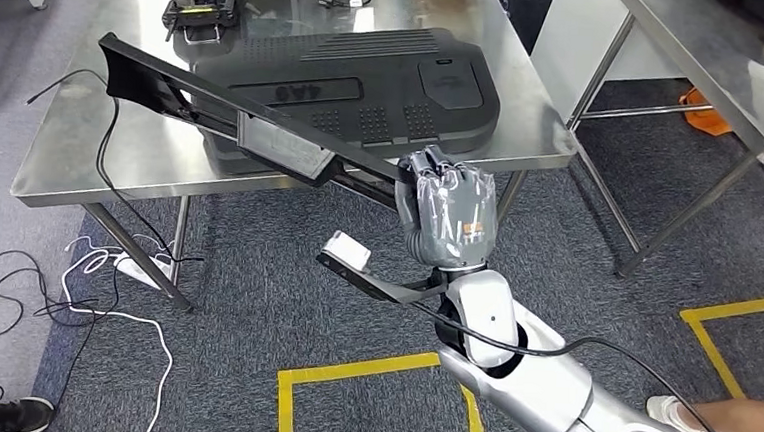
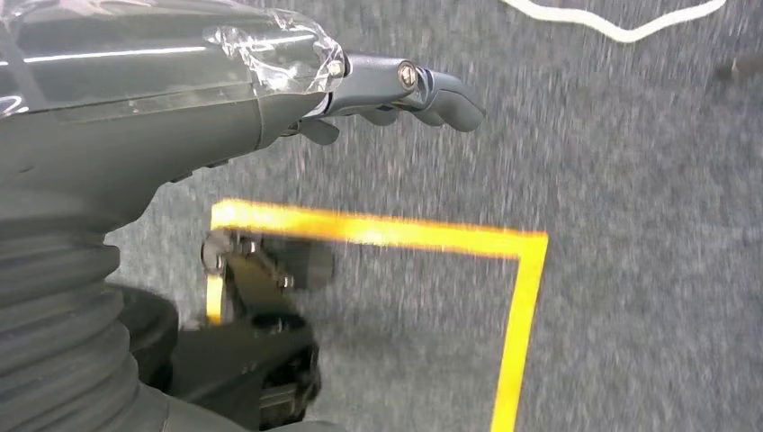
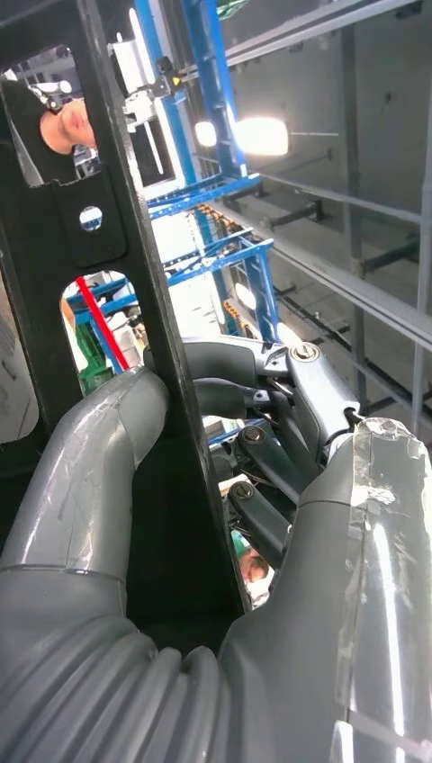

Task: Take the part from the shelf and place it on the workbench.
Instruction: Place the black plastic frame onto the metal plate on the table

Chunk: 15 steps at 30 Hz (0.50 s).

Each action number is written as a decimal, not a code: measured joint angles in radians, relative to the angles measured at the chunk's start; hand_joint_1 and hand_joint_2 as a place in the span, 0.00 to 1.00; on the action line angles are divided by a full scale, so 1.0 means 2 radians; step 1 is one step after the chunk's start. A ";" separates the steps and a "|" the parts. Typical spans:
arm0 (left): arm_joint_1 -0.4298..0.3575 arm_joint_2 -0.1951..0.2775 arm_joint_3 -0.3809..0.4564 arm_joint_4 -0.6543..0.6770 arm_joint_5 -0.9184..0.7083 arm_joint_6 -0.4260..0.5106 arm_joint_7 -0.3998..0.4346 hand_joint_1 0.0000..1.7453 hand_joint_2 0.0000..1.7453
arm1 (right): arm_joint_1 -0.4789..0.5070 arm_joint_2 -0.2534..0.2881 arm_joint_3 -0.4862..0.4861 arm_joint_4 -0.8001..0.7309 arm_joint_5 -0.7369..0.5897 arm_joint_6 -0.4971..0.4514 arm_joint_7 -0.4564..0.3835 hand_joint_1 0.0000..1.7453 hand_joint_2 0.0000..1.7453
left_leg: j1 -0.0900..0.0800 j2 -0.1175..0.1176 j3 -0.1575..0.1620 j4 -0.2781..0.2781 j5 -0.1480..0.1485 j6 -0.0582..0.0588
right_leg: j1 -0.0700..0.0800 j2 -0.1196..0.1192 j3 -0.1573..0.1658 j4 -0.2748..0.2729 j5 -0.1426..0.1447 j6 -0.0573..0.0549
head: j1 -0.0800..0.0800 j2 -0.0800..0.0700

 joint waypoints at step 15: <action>-0.001 0.001 0.000 0.000 0.000 -0.001 0.000 0.00 1.00 | -0.001 -0.004 0.001 0.003 -0.002 -0.005 0.003 1.00 1.00 | 0.001 -0.001 0.023 0.025 -0.045 -0.018 | -0.002 0.000 -0.027 -0.010 0.037 -0.011 | 0.005 0.000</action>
